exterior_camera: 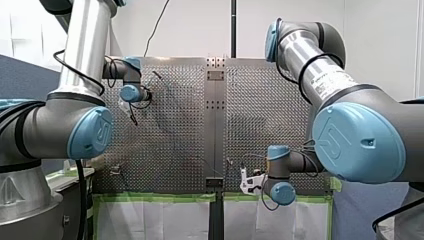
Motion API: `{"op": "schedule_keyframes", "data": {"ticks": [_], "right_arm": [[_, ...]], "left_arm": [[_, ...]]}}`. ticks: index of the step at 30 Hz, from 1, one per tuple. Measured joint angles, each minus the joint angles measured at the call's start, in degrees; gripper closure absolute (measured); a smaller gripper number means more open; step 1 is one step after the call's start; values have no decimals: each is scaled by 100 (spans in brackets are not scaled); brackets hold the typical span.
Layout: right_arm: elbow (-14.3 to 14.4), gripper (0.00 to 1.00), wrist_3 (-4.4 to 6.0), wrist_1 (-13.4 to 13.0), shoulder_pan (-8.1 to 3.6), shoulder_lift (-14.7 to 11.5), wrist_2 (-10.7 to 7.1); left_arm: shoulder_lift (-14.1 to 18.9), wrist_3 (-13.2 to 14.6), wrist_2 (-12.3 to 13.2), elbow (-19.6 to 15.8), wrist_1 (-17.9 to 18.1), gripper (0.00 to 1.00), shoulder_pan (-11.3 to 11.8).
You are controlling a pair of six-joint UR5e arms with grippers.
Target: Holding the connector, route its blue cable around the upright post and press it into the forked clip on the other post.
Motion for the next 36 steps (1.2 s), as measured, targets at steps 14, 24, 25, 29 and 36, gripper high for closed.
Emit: {"op": "schedule_keyframes", "data": {"ticks": [14,24,25,29,36], "right_arm": [[0,100,-7,33,-2,3,-41],[-11,100,8,6,-5,5,-43],[-27,100,9,14,-10,5,-47],[-85,100,-2,98,-19,2,-55],[-117,100,-7,231,-53,1,-52]], "left_arm": [[35,53,-664,-55,-659,2,-67],[497,563,-1173,-489,-1191,2,-11],[549,615,-1219,-512,-1239,2,0],[754,820,-1335,-550,-1445,2,49],[1065,1130,-1352,-427,-1755,2,139]]}}
